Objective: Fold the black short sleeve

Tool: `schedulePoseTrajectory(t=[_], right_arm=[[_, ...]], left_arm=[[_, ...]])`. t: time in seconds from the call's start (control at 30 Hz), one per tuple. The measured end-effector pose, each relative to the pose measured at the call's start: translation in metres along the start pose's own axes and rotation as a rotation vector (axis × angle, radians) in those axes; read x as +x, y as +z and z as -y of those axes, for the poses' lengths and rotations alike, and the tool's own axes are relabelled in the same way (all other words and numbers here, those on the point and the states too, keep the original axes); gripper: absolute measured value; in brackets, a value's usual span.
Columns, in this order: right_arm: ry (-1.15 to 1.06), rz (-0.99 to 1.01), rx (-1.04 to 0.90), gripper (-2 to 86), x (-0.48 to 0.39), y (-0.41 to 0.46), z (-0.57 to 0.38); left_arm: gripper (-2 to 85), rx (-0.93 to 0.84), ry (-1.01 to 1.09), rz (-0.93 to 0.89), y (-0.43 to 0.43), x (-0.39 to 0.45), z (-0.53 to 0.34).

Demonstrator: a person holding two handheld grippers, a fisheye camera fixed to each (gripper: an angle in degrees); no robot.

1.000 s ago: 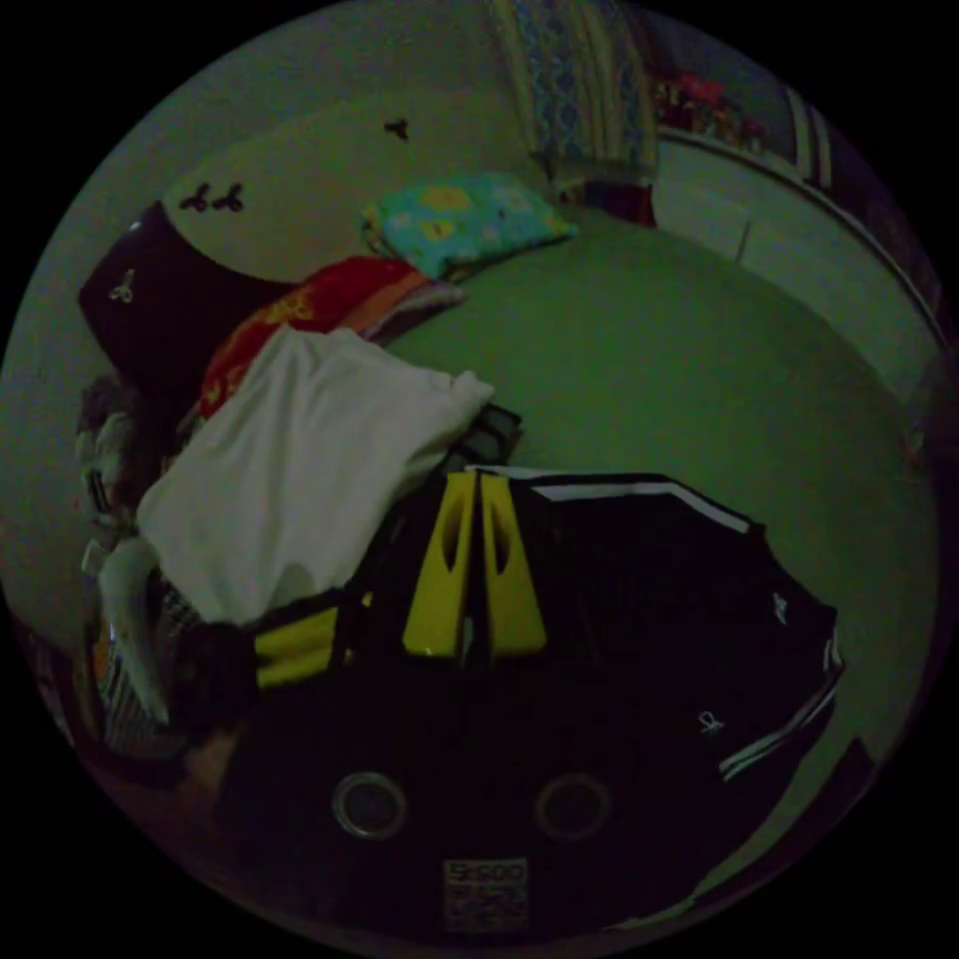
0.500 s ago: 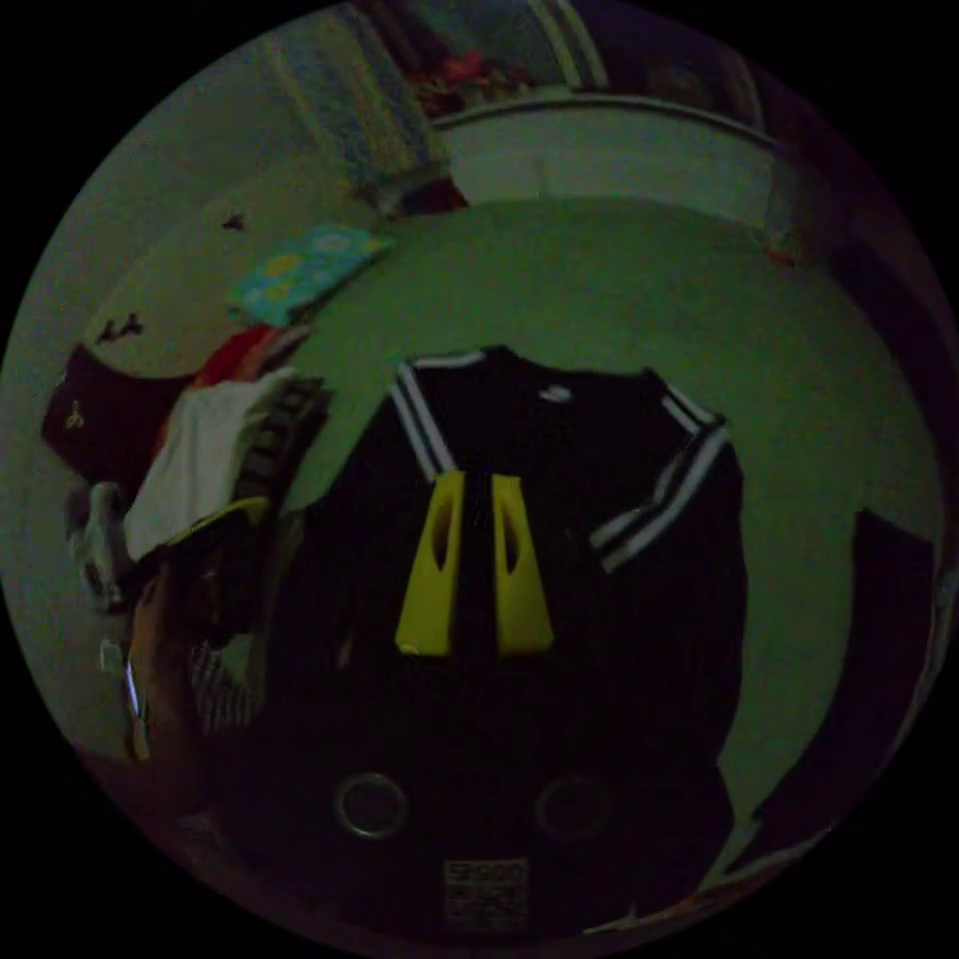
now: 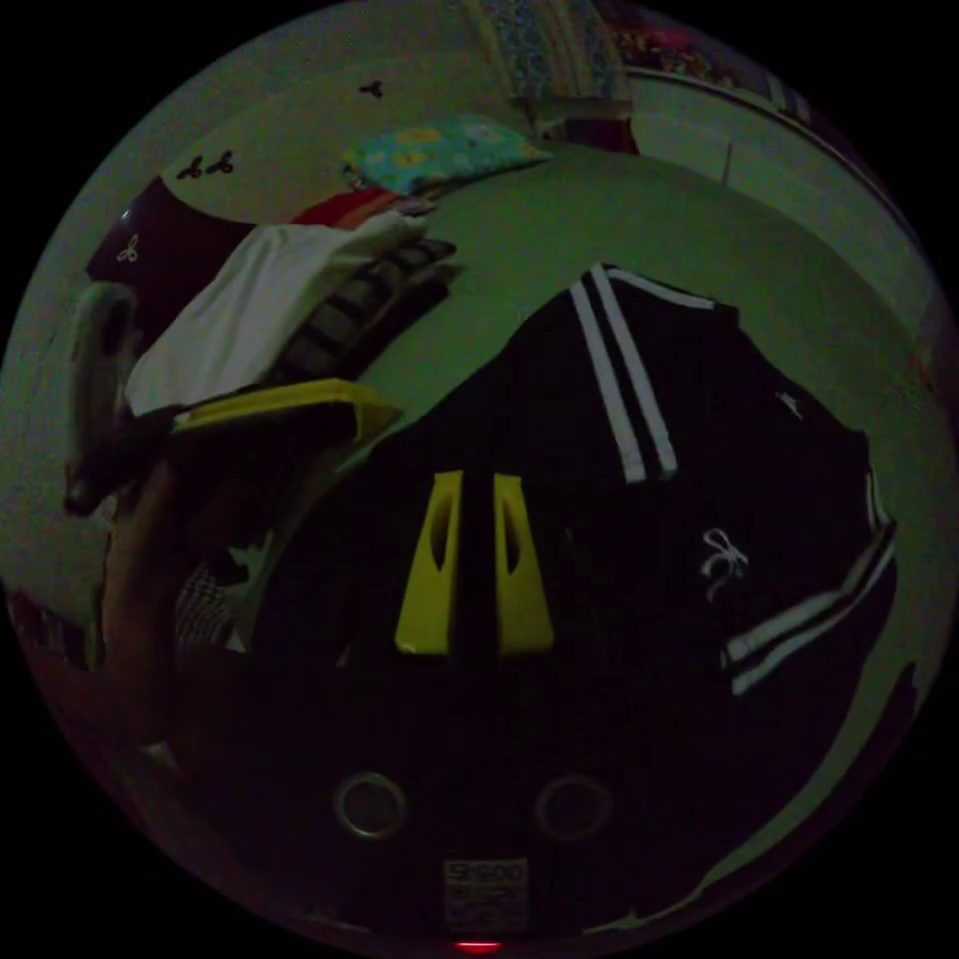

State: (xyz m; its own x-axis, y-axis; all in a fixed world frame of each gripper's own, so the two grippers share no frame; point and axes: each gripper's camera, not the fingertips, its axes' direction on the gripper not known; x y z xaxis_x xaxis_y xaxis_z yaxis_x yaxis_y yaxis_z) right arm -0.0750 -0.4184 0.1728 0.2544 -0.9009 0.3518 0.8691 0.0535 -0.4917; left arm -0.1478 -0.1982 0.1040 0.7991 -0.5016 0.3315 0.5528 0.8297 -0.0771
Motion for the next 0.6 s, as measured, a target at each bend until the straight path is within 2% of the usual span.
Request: schedulePoseTrajectory(t=[0.17, 0.4, 0.47, 0.53, 0.6], right_arm=[[0.018, -0.085, 0.143, 7.1, 0.034, -0.066, -0.051], [0.308, -0.134, 0.236, 12.4, 0.161, -0.143, -0.12], [0.341, -0.162, 0.249, 12.7, 0.184, -0.153, -0.126], [0.371, -0.157, 0.261, 13.2, 0.205, -0.158, -0.128], [0.427, -0.093, 0.278, 13.8, 0.23, -0.159, -0.128]], left_arm=[[9.0, -0.013, 0.015, -0.013, 0.005, 0.014, 0.009], [9.5, 0.049, 0.109, -0.033, -0.01, 0.045, 0.016], [10.5, 0.099, 0.188, -0.031, -0.015, 0.06, 0.042], [11.8, 0.067, 0.267, 0.039, -0.008, 0.071, 0.07], [13.1, 0.027, 0.303, 0.007, 0.005, 0.074, 0.096]])
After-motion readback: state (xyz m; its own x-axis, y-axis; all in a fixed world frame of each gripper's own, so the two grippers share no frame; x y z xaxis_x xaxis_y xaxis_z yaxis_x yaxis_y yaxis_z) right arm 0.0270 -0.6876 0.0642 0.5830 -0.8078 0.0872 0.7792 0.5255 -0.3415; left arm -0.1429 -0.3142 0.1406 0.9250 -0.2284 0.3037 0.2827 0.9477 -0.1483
